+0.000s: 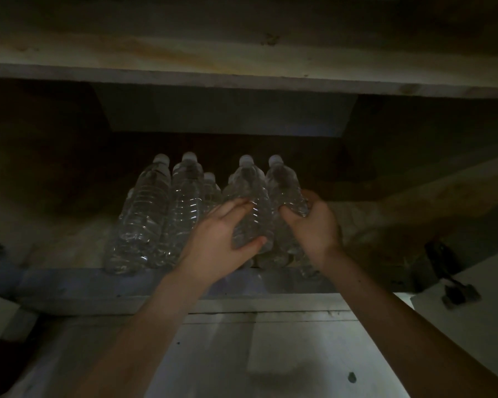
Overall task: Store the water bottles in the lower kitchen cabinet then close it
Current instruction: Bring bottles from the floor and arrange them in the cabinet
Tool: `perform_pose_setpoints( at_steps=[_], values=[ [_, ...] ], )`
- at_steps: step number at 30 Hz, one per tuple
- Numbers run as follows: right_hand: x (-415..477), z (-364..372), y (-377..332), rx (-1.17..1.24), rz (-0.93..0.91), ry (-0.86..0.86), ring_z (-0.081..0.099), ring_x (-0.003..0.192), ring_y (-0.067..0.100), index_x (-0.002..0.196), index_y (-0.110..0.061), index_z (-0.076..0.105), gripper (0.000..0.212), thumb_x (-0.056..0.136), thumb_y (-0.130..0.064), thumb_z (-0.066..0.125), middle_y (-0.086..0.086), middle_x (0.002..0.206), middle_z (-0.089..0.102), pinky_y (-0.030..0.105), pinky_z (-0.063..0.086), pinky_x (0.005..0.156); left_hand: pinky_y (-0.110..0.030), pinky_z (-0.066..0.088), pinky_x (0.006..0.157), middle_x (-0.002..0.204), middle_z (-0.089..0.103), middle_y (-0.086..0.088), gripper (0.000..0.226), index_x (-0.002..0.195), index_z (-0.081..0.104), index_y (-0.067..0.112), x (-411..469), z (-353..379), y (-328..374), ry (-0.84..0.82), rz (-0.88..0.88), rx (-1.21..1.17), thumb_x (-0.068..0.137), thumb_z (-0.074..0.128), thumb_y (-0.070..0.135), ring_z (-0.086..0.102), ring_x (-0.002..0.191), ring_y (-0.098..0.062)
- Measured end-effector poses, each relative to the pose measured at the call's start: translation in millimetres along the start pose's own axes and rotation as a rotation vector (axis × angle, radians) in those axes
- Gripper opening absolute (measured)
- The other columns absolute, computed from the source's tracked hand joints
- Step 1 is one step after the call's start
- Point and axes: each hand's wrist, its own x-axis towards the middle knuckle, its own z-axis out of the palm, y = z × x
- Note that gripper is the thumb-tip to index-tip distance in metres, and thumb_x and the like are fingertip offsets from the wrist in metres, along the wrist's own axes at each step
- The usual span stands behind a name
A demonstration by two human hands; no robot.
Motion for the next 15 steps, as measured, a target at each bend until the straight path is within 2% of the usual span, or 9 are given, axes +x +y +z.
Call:
perform_pose_setpoints(
  at_steps=[5,8,9,11,13,15],
  values=[
    [-3.1,-17.6,12.6,-0.031,-0.053,0.026,0.065,0.081,0.003,0.103,-0.042,0.056,0.015,0.091,-0.041,0.065,-0.017,0.086,0.066,0.024,0.055,0.071,-0.035,0.044,0.105,0.139,0.054,0.004,0.069,0.135,0.056,0.017,-1.1,3.1,5.3,0.029,0.009,0.005,0.078,0.055,0.056,0.049,0.128,-0.016],
    [-17.0,-40.2,23.7,-0.083,-0.123,0.083,0.064,0.083,0.003,0.113,-0.05,0.055,0.026,0.089,-0.046,0.063,-0.026,0.087,0.06,0.025,0.056,0.074,-0.028,0.039,0.102,0.136,0.055,0.002,0.064,0.133,0.056,0.016,-0.8,6.0,16.0,0.059,0.064,0.029,0.08,0.056,0.052,0.048,0.126,-0.014],
    [-24.3,-48.2,26.3,-0.088,-0.152,0.082,0.065,0.084,0.002,0.109,-0.054,0.055,0.024,0.09,-0.042,0.064,-0.028,0.087,0.061,0.024,0.056,0.074,-0.028,0.039,0.102,0.135,0.055,0.001,0.063,0.133,0.056,0.015,0.5,8.3,19.5,0.059,0.082,0.038,0.081,0.056,0.051,0.048,0.125,-0.015],
    [-37.9,-60.6,32.1,-0.064,-0.166,0.053,0.062,0.086,-0.005,0.107,-0.057,0.053,0.035,0.091,-0.029,0.065,-0.033,0.09,0.059,0.015,0.052,0.075,-0.033,0.042,0.102,0.134,0.056,0.0,0.062,0.133,0.056,0.015,4.2,13.7,26.9,0.041,0.095,0.044,0.081,0.056,0.05,0.048,0.125,-0.016],
    [-47.3,-68.7,44.2,-0.038,-0.159,0.011,0.054,0.087,-0.013,0.116,-0.046,0.048,0.044,0.089,-0.018,0.069,-0.038,0.096,0.05,0.004,0.045,0.071,-0.041,0.044,0.104,0.135,0.055,0.0,0.063,0.133,0.055,0.016,8.2,20.4,32.2,-0.001,0.094,0.051,0.081,0.056,0.051,0.048,0.126,-0.018],
    [-55.4,-68.9,56.4,-0.013,-0.095,-0.046,0.052,0.091,-0.013,0.117,-0.041,0.049,0.05,0.085,-0.011,0.073,-0.036,0.1,0.05,0.003,0.043,0.076,-0.046,0.043,0.107,0.138,0.053,-0.001,0.067,0.137,0.052,0.017,10.2,22.6,37.0,-0.072,0.087,0.098,0.08,0.053,0.054,0.047,0.129,-0.02]
  ],
)
